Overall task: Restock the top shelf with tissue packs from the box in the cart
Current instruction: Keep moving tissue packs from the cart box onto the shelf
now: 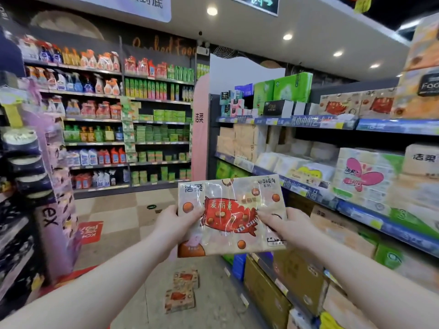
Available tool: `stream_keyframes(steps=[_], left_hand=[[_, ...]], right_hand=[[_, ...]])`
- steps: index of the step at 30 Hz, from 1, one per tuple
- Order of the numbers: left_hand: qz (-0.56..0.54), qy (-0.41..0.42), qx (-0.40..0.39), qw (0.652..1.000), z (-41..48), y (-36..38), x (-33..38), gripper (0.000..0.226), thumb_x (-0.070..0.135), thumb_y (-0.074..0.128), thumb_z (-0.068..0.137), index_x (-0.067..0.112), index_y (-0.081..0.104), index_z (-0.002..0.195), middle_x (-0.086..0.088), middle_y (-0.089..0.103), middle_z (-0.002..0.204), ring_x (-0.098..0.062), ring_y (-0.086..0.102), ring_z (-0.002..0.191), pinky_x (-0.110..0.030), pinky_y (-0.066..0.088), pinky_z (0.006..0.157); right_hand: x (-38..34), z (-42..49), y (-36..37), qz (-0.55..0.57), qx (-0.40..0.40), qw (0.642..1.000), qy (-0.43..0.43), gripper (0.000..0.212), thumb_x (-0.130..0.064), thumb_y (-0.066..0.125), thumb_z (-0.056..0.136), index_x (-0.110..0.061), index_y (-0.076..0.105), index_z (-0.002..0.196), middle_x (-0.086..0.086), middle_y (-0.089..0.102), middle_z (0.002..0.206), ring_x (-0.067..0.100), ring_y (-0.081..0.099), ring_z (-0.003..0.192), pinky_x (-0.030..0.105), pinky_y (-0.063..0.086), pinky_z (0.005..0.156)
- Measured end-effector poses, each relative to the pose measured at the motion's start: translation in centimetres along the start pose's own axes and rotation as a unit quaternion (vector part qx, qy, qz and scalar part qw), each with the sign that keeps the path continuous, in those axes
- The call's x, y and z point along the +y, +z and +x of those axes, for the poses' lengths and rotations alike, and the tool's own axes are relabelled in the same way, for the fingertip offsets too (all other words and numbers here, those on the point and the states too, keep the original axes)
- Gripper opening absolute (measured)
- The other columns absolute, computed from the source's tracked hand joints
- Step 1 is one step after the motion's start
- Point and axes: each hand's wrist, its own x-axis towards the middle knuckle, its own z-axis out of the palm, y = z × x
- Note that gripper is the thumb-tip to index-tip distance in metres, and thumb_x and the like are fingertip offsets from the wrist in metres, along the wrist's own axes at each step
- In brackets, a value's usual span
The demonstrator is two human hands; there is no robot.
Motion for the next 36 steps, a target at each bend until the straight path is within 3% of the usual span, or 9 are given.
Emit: stream_keyframes(steps=[4,9,12,15,20,24,28,33,36], left_hand=[[-0.002,0.032,-0.036,0.999,6.6,2.5,0.2,0.024,0.031,0.069,0.083,0.019,0.062,0.102,-0.001,0.071,0.095,-0.016,0.068,0.082,-0.026,0.053,0.064],[0.009,0.068,-0.087,0.994,16.9,4.8,0.9,0.035,0.044,0.074,0.075,0.019,0.064,0.098,-0.003,0.072,0.097,-0.022,0.07,0.087,-0.043,0.056,0.082],[0.025,0.098,-0.102,0.99,23.1,5.9,2.1,0.034,0.043,0.072,0.077,0.018,0.063,0.098,-0.002,0.07,0.095,-0.02,0.067,0.086,-0.039,0.055,0.082],[0.021,0.121,-0.122,0.985,28.3,7.0,3.4,0.035,0.041,0.071,0.079,0.016,0.064,0.103,-0.001,0.07,0.096,-0.017,0.067,0.087,-0.034,0.054,0.079],[0.0,0.152,-0.174,0.973,35.3,10.9,4.4,0.038,0.041,0.072,0.079,0.015,0.065,0.106,-0.002,0.07,0.1,-0.02,0.066,0.092,-0.03,0.052,0.073],[-0.01,0.171,-0.203,0.964,39.0,15.5,5.4,0.033,0.042,0.072,0.078,0.018,0.066,0.101,-0.002,0.071,0.099,-0.021,0.066,0.095,-0.038,0.053,0.088],[-0.016,0.203,-0.217,0.955,42.6,19.6,7.2,0.056,0.056,0.071,0.068,0.02,0.063,0.109,0.0,0.071,0.101,-0.022,0.066,0.096,-0.043,0.052,0.091],[-0.06,0.229,-0.19,0.953,47.5,24.9,11.5,0.021,0.04,0.069,0.081,0.022,0.059,0.085,-0.003,0.069,0.095,-0.023,0.065,0.094,-0.041,0.051,0.09],[-0.061,0.285,-0.145,0.946,49.1,28.6,15.6,0.022,0.041,0.066,0.083,0.02,0.06,0.086,0.002,0.065,0.089,-0.021,0.061,0.093,-0.032,0.047,0.077]], right_hand=[[0.6,5.4,-0.7,-0.02,0.036,0.999,0.015,0.037,-0.056,0.065,0.079,-0.022,0.068,0.093,-0.004,0.074,0.087,0.014,0.069,0.081,0.036,0.055,0.081],[0.6,13.0,-1.3,-0.038,0.095,0.994,0.036,0.039,-0.063,0.062,0.075,-0.029,0.067,0.092,-0.006,0.074,0.091,0.016,0.068,0.087,0.04,0.053,0.088],[-0.3,17.5,-1.6,-0.036,0.14,0.989,0.04,0.039,-0.066,0.062,0.073,-0.032,0.064,0.092,-0.008,0.073,0.09,0.016,0.068,0.087,0.04,0.054,0.086],[-1.8,20.7,-1.7,-0.042,0.168,0.984,0.043,0.026,-0.058,0.061,0.08,-0.033,0.06,0.082,-0.009,0.069,0.086,0.011,0.064,0.082,0.028,0.052,0.072],[-2.1,25.1,-3.6,-0.063,0.229,0.968,0.077,0.036,-0.066,0.061,0.072,-0.031,0.063,0.081,-0.005,0.071,0.094,0.019,0.066,0.091,0.039,0.052,0.089],[-1.5,27.8,-6.6,-0.076,0.26,0.958,0.093,0.032,-0.061,0.062,0.077,-0.029,0.061,0.079,-0.004,0.071,0.09,0.018,0.066,0.088,0.04,0.054,0.087],[-1.1,31.7,-10.2,-0.098,0.285,0.95,0.079,0.054,-0.072,0.062,0.064,-0.023,0.067,0.088,0.0,0.072,0.09,0.02,0.067,0.086,0.042,0.054,0.085],[-1.9,36.8,-15.8,-0.136,0.296,0.945,0.024,0.044,-0.064,0.06,0.076,-0.026,0.069,0.095,-0.005,0.071,0.097,0.016,0.064,0.094,0.038,0.051,0.092],[-3.2,39.3,-20.4,-0.152,0.308,0.939,-0.012,0.036,-0.06,0.059,0.08,-0.029,0.066,0.097,-0.003,0.069,0.104,0.02,0.062,0.101,0.04,0.049,0.095]])
